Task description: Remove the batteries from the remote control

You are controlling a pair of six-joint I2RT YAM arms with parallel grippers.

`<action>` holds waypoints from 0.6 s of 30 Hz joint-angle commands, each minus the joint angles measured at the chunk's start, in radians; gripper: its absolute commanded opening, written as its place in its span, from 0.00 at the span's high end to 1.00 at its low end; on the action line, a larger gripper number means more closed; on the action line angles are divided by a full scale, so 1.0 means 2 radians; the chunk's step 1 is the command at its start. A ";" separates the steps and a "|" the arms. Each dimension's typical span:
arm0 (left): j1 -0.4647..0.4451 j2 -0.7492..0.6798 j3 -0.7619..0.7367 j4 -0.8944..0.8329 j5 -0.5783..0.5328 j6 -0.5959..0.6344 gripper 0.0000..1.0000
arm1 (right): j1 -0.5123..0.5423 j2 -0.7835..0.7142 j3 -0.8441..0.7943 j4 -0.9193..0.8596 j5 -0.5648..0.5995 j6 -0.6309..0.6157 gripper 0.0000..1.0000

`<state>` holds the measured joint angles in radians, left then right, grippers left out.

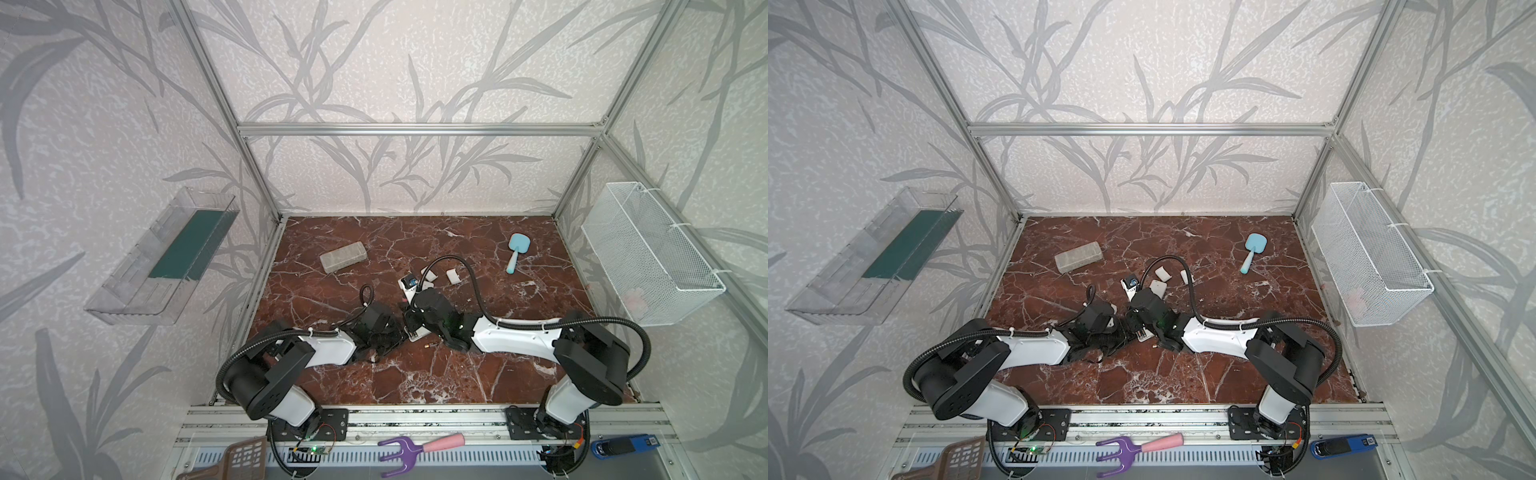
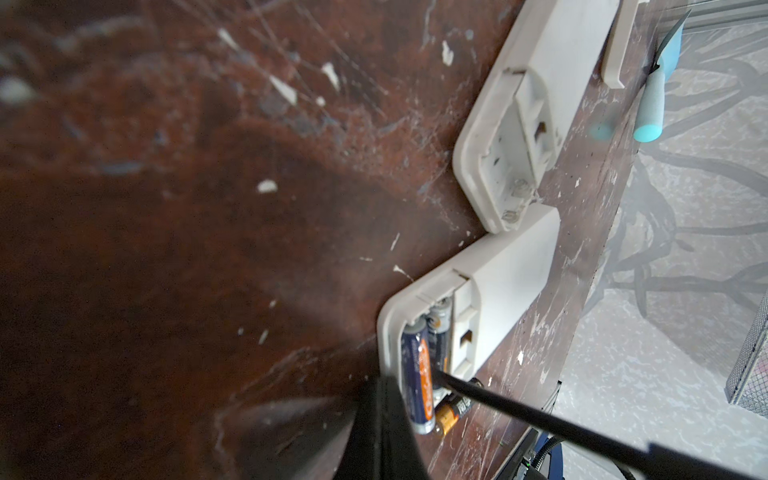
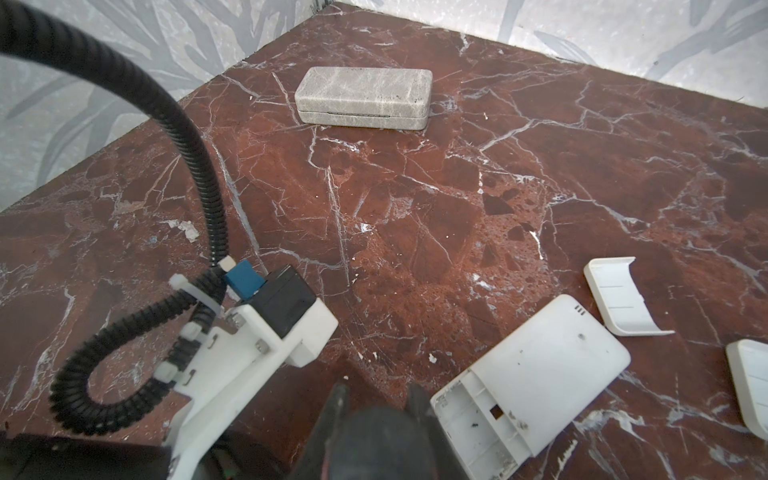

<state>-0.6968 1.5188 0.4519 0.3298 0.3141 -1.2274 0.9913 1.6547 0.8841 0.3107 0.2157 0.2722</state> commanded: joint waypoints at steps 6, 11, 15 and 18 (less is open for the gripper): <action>0.002 0.018 0.008 -0.023 -0.002 0.000 0.95 | -0.017 -0.009 -0.040 0.022 -0.015 0.102 1.00; 0.005 0.022 0.012 -0.024 -0.005 0.005 0.95 | -0.039 -0.010 -0.061 0.052 -0.037 0.156 1.00; 0.007 0.025 0.012 -0.023 -0.007 0.006 0.95 | -0.049 -0.008 -0.070 0.066 -0.051 0.179 1.00; 0.008 0.032 0.011 -0.017 -0.006 0.006 0.95 | -0.056 -0.007 -0.077 0.077 -0.057 0.210 1.00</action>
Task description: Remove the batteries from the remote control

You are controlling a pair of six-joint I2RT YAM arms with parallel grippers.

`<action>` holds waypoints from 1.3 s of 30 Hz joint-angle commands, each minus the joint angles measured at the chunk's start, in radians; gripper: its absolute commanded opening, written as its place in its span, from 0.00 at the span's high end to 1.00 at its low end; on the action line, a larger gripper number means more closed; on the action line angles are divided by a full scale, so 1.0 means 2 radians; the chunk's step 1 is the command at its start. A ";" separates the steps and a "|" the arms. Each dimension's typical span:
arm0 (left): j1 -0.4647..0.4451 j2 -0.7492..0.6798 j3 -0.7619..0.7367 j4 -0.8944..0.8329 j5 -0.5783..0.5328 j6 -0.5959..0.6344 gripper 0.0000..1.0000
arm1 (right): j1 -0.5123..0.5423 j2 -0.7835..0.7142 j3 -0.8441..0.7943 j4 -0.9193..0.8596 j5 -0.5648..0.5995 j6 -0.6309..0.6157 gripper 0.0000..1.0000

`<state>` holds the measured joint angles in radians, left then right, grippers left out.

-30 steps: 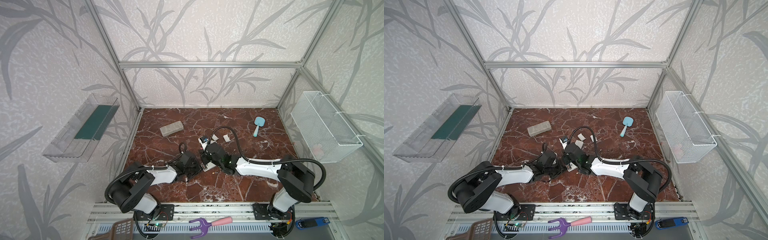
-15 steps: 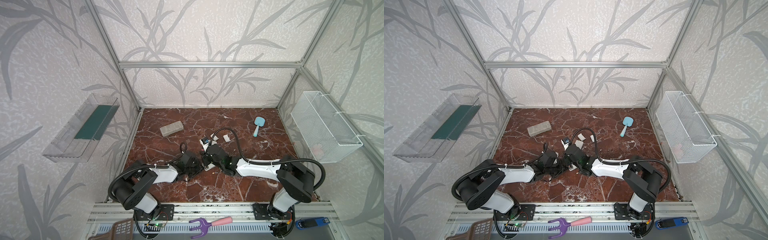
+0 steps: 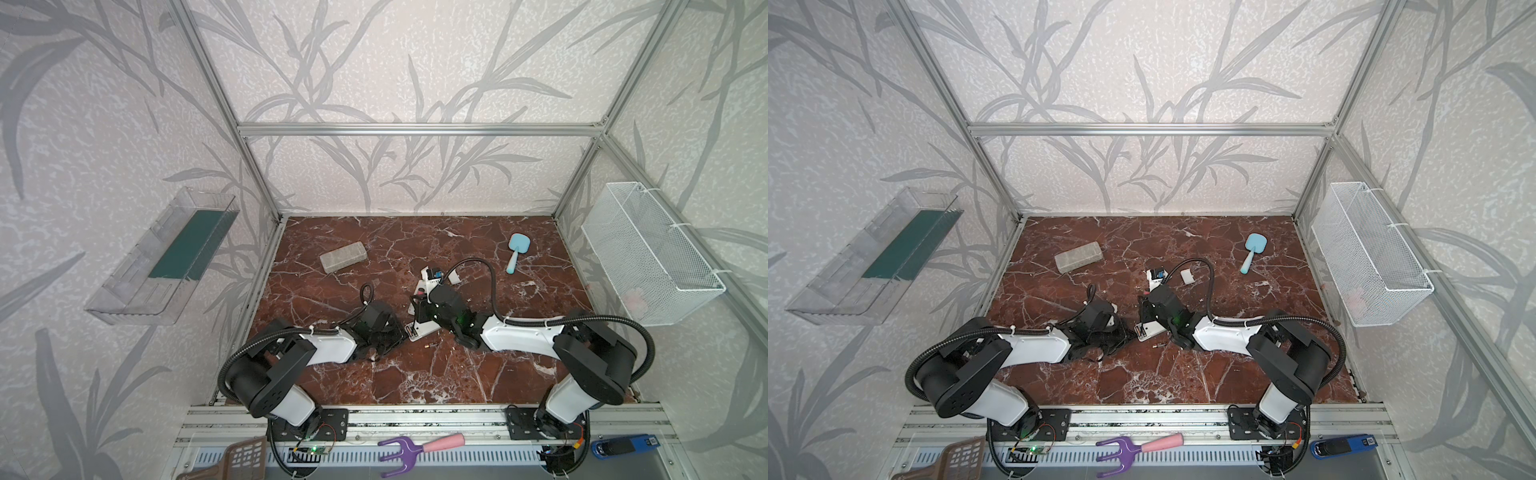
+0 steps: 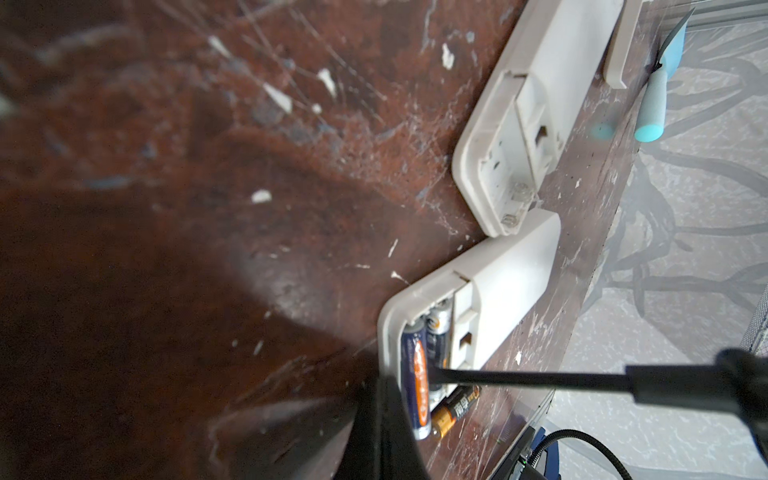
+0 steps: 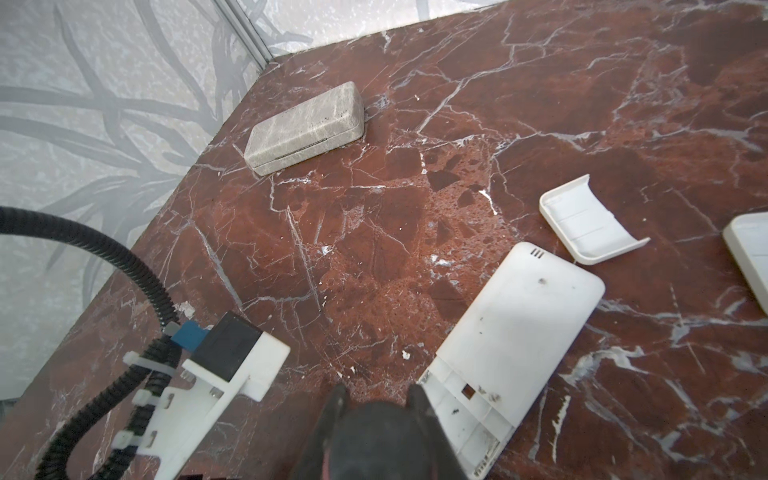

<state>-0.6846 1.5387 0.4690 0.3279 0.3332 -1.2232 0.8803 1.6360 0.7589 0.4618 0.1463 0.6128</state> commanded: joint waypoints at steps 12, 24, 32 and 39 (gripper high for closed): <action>0.003 0.029 0.004 -0.009 -0.014 0.003 0.95 | -0.009 -0.009 -0.007 -0.023 -0.020 0.034 1.00; 0.003 0.003 0.015 -0.045 -0.026 0.025 0.95 | -0.008 -0.057 0.031 -0.087 0.008 -0.052 1.00; 0.003 -0.050 0.020 -0.092 -0.042 0.044 0.90 | -0.008 -0.063 0.059 -0.117 0.025 -0.100 1.00; -0.001 -0.080 0.021 -0.106 -0.050 0.043 0.88 | -0.002 -0.047 0.081 -0.128 0.033 -0.153 1.00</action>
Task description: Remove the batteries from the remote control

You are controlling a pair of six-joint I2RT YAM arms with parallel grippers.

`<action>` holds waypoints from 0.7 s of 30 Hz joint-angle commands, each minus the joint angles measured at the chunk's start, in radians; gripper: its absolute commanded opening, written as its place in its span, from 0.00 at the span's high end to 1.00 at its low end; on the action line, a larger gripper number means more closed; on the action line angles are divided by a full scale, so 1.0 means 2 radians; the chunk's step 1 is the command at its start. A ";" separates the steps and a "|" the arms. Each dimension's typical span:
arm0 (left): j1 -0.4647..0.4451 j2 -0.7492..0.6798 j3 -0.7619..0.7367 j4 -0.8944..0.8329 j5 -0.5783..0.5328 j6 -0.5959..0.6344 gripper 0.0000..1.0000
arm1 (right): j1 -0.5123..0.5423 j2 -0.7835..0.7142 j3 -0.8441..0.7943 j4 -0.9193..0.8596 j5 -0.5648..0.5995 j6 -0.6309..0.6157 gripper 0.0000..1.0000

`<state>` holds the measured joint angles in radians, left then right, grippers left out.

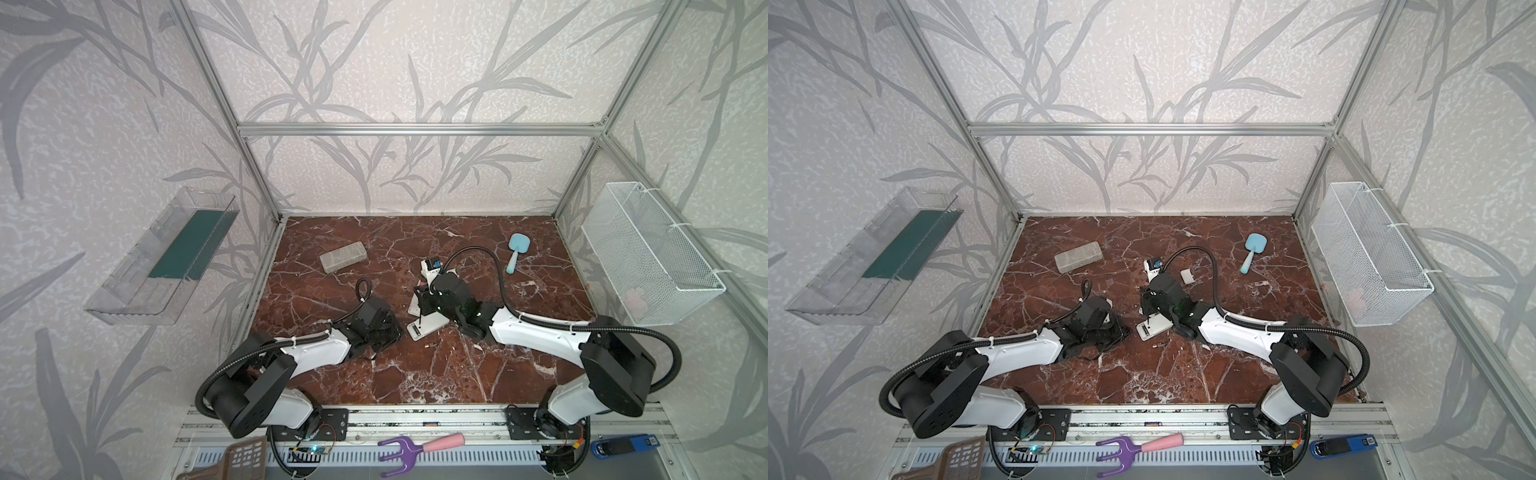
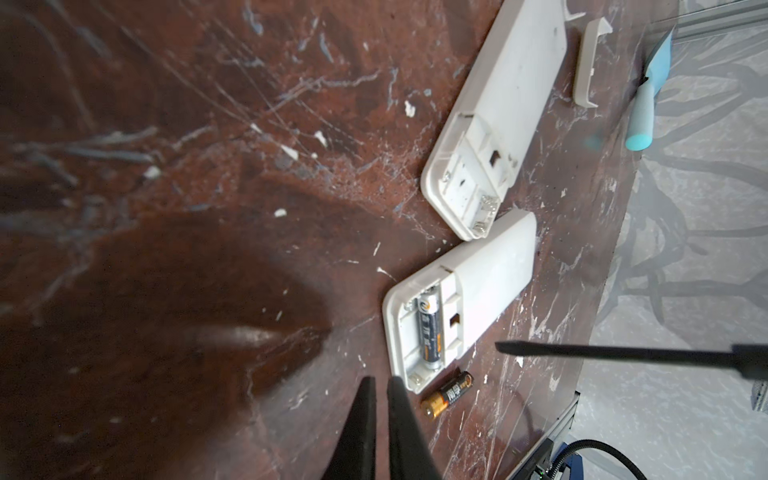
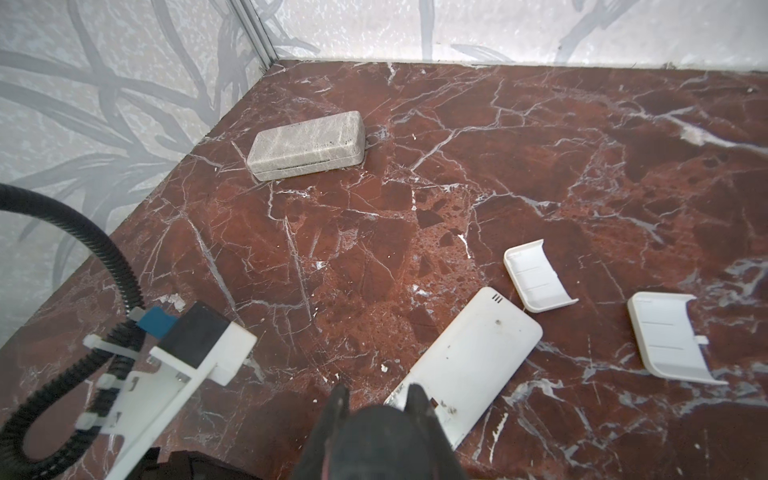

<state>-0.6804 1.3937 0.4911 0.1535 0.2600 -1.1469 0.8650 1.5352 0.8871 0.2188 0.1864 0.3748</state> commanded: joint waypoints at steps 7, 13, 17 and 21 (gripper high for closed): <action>-0.010 0.023 0.011 0.026 0.001 -0.018 0.88 | 0.033 0.016 0.016 0.022 0.025 -0.082 1.00; -0.015 0.052 0.007 0.069 0.013 -0.037 0.88 | 0.046 0.028 -0.001 0.065 0.036 -0.102 1.00; -0.016 0.060 0.007 0.077 0.014 -0.040 0.88 | 0.049 0.032 -0.009 0.087 0.041 -0.108 1.00; -0.016 0.064 0.009 0.080 0.015 -0.041 0.88 | 0.049 0.038 -0.013 0.100 0.045 -0.111 1.00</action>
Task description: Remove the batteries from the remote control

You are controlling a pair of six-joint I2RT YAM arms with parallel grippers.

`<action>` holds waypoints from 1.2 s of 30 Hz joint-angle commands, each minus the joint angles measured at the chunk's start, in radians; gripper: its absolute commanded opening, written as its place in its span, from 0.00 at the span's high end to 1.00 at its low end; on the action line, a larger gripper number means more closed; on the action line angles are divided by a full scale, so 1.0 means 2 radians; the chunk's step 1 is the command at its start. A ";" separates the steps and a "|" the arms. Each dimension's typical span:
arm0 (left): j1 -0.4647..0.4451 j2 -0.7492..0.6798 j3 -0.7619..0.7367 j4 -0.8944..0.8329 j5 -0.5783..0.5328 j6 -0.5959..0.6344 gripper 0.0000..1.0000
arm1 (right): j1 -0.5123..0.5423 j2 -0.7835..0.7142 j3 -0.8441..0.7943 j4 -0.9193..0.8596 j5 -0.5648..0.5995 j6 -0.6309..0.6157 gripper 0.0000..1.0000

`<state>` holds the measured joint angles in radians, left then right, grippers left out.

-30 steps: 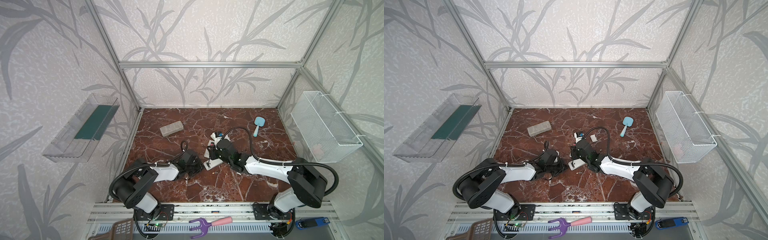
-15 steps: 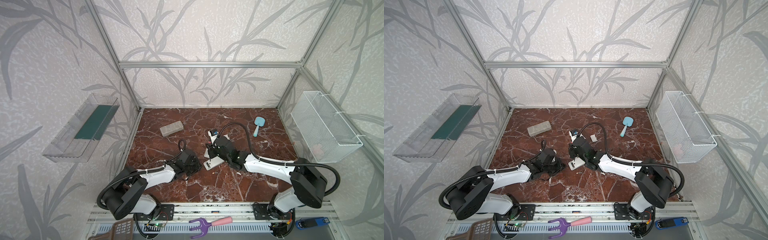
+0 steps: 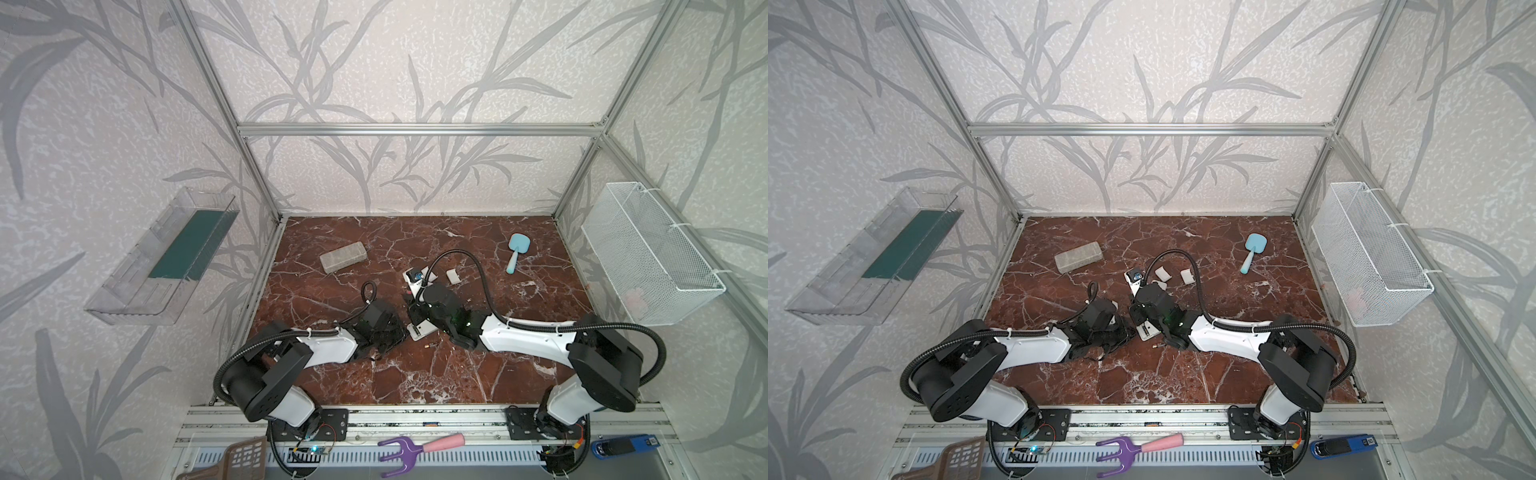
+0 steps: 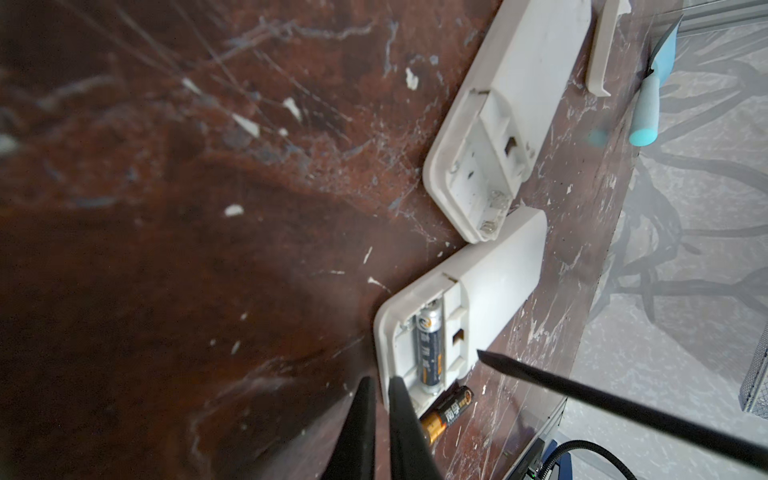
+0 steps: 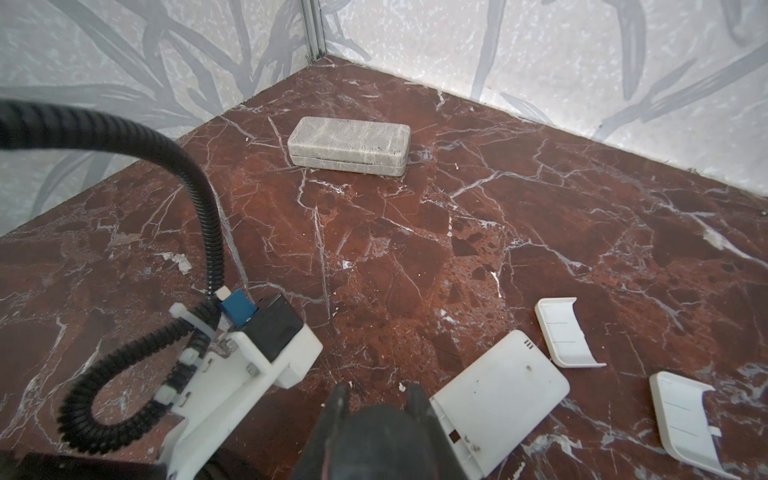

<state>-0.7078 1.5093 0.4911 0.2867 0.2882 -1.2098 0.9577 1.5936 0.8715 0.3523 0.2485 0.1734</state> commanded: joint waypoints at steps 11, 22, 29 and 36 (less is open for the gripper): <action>-0.002 0.019 0.008 0.028 0.007 -0.017 0.88 | 0.004 0.016 -0.022 0.040 0.013 0.000 1.00; -0.002 0.035 0.004 0.047 0.009 -0.024 0.88 | 0.016 0.015 -0.030 0.036 0.018 0.009 1.00; -0.002 0.035 -0.001 0.051 0.006 -0.026 0.88 | 0.024 0.003 -0.024 0.028 0.026 0.004 1.00; -0.002 0.034 -0.004 0.047 0.005 -0.026 0.88 | 0.024 0.018 -0.036 0.023 0.039 0.012 1.00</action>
<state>-0.7078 1.5673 0.4911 0.3691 0.3042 -1.2507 0.9939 1.6173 0.8165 0.4122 0.3058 0.1768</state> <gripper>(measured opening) 0.120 0.227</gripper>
